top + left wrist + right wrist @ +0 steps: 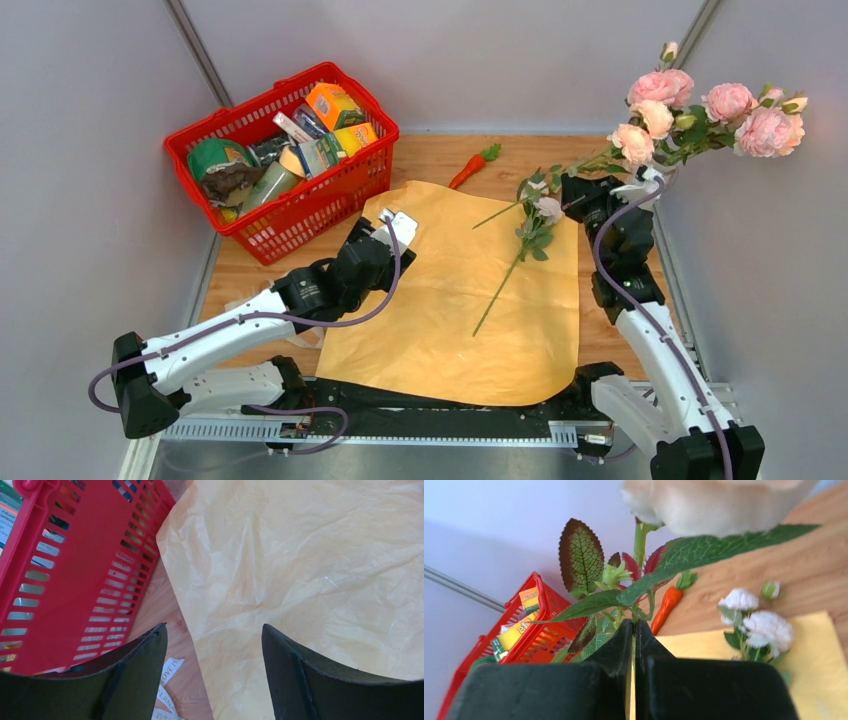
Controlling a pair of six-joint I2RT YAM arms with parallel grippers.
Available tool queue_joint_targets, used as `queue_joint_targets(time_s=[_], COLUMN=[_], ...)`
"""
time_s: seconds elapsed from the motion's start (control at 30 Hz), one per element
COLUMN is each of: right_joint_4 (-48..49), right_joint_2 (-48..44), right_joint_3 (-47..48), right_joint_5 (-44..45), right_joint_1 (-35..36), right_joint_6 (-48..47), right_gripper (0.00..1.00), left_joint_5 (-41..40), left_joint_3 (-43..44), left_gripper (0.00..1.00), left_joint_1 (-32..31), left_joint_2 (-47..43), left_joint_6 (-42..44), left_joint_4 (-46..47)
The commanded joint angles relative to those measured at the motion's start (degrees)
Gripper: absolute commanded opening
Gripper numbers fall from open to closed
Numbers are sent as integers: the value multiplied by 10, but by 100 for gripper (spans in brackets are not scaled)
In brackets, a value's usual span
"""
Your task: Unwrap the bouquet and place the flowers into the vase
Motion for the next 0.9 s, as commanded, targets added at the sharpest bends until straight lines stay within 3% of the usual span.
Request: queue_joint_targets(time_s=[0.0, 0.2, 0.57, 0.87], right_joint_4=[103, 90, 111, 125], right_joint_2=[-23, -55, -63, -9], right_joint_3=[45, 107, 165, 202], right_joint_5=[18, 42, 134, 108], right_joint_1=[4, 4, 0, -62], right_joint_6=[-217, -442, -648, -647], right_gripper=[0, 0, 0, 0], left_joint_5=[-4, -3, 0, -1], left_joint_3=[14, 14, 14, 14], left_gripper=[77, 77, 77, 77], left_joint_1=[-2, -2, -2, -2], left_joint_2=[-8, -6, -6, -7], left_joint_6=[8, 8, 8, 9], left_joint_4=[11, 11, 11, 11])
